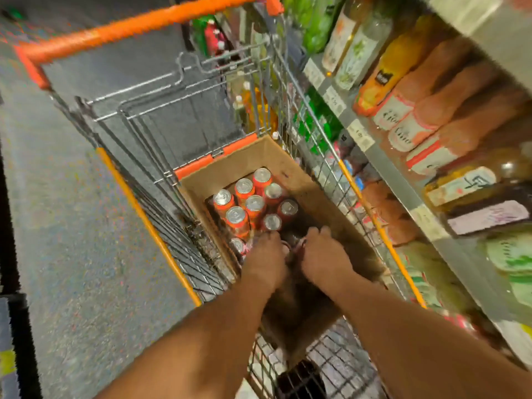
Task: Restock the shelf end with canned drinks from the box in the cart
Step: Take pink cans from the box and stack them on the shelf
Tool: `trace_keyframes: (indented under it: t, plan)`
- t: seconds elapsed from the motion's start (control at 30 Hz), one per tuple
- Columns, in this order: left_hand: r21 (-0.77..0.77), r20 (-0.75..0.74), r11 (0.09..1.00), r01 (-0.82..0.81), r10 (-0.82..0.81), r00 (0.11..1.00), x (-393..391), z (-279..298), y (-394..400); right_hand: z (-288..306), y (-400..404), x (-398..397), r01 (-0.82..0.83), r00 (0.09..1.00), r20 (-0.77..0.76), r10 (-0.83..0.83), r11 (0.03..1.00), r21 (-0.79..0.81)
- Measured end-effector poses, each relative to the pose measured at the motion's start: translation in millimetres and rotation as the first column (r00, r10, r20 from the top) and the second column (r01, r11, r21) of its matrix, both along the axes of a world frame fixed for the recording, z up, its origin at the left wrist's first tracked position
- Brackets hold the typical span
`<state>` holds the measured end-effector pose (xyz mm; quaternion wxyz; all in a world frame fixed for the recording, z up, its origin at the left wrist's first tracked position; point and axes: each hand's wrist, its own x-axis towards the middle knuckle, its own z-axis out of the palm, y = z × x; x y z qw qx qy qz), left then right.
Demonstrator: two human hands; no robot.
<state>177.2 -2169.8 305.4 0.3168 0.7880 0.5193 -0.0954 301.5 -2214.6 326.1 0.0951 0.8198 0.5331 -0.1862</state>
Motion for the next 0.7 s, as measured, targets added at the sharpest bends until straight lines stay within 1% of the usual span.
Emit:
trace_keyframes:
  t: [0.1, 0.17, 0.2, 0.23, 0.3, 0.37, 0.43, 0.57, 0.67, 0.7]
  plan:
    - [0.067, 0.057, 0.995, 0.073, -0.077, 0.995, -16.1, 61.9, 5.9, 62.9, -14.2, -12.6, 0.164, 0.983, -0.088, -0.159, 0.985, 0.049]
    - [0.154, 0.129, 0.984, 0.090, -0.111, 0.985, -24.3, 101.9, 6.0, 105.4, -25.9, -20.2, 0.311, 0.942, -0.162, -0.293, 0.946, 0.094]
    - [0.194, 0.158, 0.975, 0.105, -0.137, 0.978, -27.7, 120.8, 5.1, 126.7, -31.7, -23.8, 0.379, 0.917, -0.194, -0.349, 0.914, 0.145]
    - [0.212, 0.180, 0.972, 0.106, -0.146, 0.973, -30.0, 139.7, 3.5, 146.8, -37.4, -27.3, 0.414, 0.904, -0.211, -0.373, 0.887, 0.206]
    - [0.203, 0.258, 0.975, 0.087, -0.139, 0.956, -31.4, 176.1, 0.4, 184.5, -45.8, -32.3, 0.400, 0.915, -0.191, -0.356, 0.866, 0.301]
    - [0.207, 0.354, 0.973, 0.101, -0.170, 0.920, -27.9, 212.9, -4.6, 220.2, -57.0, -32.1, 0.488, 0.872, -0.239, -0.427, 0.791, 0.368]
    - [0.229, 0.424, 0.966, 0.120, -0.210, 0.881, -20.0, 251.6, -12.9, 257.8, -73.0, -24.8, 0.570, 0.822, -0.319, -0.472, 0.688, 0.449]
    - [0.296, 0.567, 0.942, 0.156, -0.305, 0.765, 16.2, 324.6, -37.6, 335.5, -123.6, 1.6, 0.583, 0.796, -0.310, -0.520, 0.519, 0.625]
    - [0.346, 0.681, 0.918, 0.191, -0.386, 0.622, 60.7, 382.8, -73.1, 394.6, -178.3, 26.9, 0.556, 0.772, -0.300, -0.560, 0.367, 0.745]
    - [0.374, 0.707, 0.904, 0.206, -0.421, 0.568, 76.7, 403.0, -90.3, 414.5, -199.9, 35.1, 0.535, 0.766, -0.281, -0.578, 0.332, 0.777]
